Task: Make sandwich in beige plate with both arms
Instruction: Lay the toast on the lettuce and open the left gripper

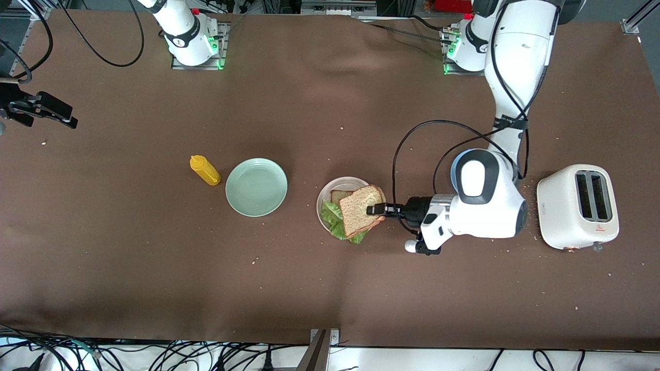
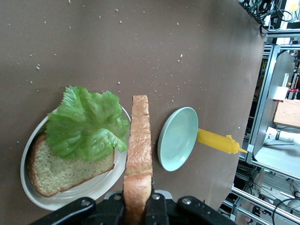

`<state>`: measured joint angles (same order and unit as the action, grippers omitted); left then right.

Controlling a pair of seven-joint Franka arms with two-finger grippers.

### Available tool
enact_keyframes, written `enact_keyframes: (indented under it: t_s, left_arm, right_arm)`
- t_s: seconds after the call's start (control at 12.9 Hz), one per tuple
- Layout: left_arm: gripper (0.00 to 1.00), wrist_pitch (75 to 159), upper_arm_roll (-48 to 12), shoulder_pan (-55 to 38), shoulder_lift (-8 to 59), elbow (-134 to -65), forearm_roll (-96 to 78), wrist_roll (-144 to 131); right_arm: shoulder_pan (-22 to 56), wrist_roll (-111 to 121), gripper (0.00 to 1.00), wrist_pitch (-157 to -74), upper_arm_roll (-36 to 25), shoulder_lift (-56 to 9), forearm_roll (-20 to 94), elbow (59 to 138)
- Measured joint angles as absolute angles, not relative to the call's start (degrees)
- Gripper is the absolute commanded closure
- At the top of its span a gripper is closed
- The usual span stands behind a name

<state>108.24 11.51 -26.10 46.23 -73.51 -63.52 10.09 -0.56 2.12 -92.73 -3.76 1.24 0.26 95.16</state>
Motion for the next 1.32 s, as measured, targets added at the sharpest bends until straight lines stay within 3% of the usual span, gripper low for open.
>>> enact_keyframes:
  t_s: [0.47, 0.54, 0.7, 1.32]
  left_arm:
    - [1.0, 113.98, 11.49, -31.34, 49.7, -74.65, -63.54, 9.99]
    - [0.84, 114.87, 11.5, -31.71, 49.84, -74.89, -63.54, 9.83]
    - [0.0, 116.35, 11.59, -31.84, 50.7, -75.22, -63.54, 9.8]
    - [0.0, 117.45, 14.2, -28.51, 52.15, -75.29, -63.12, 9.91]
  right_arm:
    - [-0.52, 2.12, 0.0, -92.67, -3.76, 1.24, 0.26, 95.16]
    - [-0.52, 2.12, 0.0, -92.67, -3.76, 1.24, 0.26, 95.16]
    - [-0.52, 2.12, 0.0, -92.67, -3.75, 1.23, 0.26, 95.16]
    - [-0.51, 2.12, 0.0, -92.66, -3.75, 1.24, 0.26, 95.16]
